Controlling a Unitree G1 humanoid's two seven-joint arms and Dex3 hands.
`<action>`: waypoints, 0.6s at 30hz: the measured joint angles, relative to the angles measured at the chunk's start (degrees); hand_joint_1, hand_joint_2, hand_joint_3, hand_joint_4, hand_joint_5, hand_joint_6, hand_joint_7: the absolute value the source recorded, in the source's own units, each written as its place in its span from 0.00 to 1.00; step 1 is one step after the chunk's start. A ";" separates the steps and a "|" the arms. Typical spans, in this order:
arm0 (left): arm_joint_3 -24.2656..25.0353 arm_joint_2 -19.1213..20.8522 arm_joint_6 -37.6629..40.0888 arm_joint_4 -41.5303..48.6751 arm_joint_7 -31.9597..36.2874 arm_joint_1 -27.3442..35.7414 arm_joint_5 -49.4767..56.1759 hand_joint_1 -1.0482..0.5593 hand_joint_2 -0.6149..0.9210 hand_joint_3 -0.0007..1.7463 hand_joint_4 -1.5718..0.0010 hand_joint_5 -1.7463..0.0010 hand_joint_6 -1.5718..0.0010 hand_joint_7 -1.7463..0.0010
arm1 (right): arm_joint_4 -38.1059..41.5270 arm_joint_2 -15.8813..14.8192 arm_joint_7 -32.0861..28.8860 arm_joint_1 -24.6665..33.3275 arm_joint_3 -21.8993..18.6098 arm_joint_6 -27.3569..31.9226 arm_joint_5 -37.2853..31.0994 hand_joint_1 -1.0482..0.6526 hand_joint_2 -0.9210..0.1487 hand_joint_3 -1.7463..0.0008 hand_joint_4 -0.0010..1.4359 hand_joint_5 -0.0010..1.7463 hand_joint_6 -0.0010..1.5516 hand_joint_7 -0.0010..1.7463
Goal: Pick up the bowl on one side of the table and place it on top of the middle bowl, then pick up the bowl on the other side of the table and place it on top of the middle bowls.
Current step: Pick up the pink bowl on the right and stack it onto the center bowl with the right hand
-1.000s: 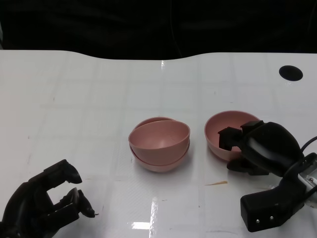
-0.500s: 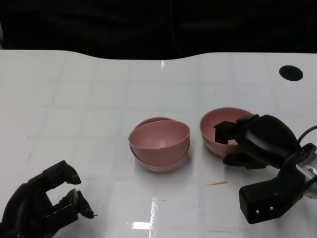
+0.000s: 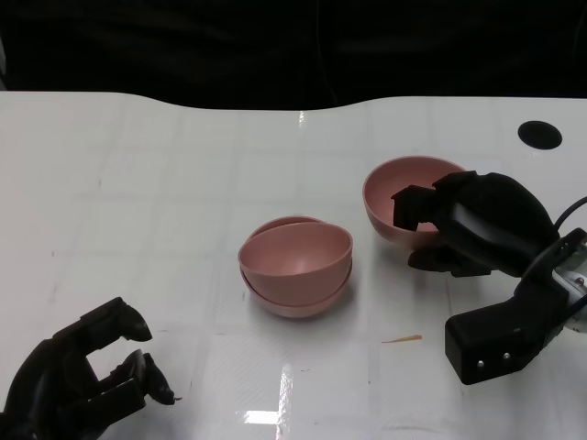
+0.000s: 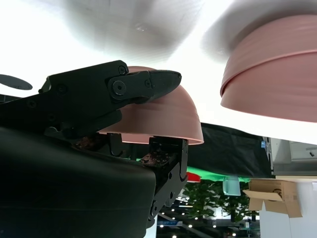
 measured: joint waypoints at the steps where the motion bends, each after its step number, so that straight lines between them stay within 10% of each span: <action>1: 0.00 0.00 0.00 0.00 0.00 0.00 0.00 0.77 0.98 0.75 0.52 0.00 0.59 0.00 | 0.00 0.00 0.00 0.00 0.00 0.00 0.00 0.46 0.00 0.86 0.54 1.00 0.33 1.00; 18: -0.11 -0.21 0.01 0.00 0.06 -0.13 0.18 0.77 0.98 0.73 0.53 0.00 0.59 0.00 | -5.50 -0.19 3.76 -5.20 -1.54 -1.33 0.20 0.45 0.00 0.89 0.59 1.00 0.38 0.98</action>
